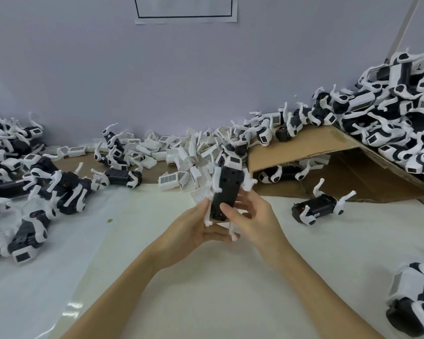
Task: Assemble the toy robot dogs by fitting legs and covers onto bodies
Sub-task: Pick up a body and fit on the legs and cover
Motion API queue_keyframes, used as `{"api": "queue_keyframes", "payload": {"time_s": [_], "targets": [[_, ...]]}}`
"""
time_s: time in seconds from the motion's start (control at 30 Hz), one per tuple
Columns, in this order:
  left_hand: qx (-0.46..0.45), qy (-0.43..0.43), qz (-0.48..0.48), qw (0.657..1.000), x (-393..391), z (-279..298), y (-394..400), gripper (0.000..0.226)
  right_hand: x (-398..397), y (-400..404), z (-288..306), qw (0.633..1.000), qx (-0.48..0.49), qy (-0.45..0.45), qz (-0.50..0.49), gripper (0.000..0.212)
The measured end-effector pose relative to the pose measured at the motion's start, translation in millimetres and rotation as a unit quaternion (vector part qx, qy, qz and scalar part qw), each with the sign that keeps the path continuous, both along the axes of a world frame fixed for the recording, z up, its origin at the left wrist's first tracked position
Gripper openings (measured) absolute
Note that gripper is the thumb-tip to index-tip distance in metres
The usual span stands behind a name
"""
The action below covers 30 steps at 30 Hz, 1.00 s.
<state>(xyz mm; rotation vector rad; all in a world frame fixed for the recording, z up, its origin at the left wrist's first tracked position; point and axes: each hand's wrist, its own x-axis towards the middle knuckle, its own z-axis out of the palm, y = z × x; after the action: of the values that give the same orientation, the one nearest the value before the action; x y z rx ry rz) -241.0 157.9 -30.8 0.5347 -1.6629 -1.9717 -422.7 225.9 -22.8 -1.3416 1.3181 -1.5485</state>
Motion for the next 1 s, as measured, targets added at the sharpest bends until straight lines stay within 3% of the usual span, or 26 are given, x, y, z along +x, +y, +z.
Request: {"api": "queue_keyframes", "payload": {"time_s": [0.07,0.17,0.23,0.33,0.47,0.63,0.83,1.0], "targets": [[-0.055,-0.028,0.063,0.996,-6,-1,4,0.051,3,-3,-5,1.000,0.004,-0.012,-0.029,0.029],[-0.174,-0.090,0.218,0.956,-7,0,2,0.048,1,-5,-7,0.999,-0.010,-0.006,-0.038,0.034],[-0.162,-0.056,0.258,0.951,-3,3,0,0.056,-2,-3,-6,0.999,-0.019,0.030,-0.030,0.031],[-0.165,0.000,0.246,0.955,3,11,0,0.063,-4,2,-6,0.990,-0.005,0.140,0.005,0.030],[-0.208,-0.021,0.241,0.948,-4,11,9,0.054,2,3,-7,0.971,-0.029,0.236,-0.011,0.028],[-0.112,-0.006,0.211,0.971,-3,17,9,0.073,0,6,-4,0.989,0.004,0.147,0.009,0.029],[-0.191,-0.031,0.268,0.944,-1,20,10,0.066,-1,5,-4,0.979,-0.012,0.201,-0.029,0.031],[-0.308,-0.108,0.209,0.922,11,25,6,0.054,1,4,-3,0.935,-0.110,0.316,-0.121,0.042]]}}
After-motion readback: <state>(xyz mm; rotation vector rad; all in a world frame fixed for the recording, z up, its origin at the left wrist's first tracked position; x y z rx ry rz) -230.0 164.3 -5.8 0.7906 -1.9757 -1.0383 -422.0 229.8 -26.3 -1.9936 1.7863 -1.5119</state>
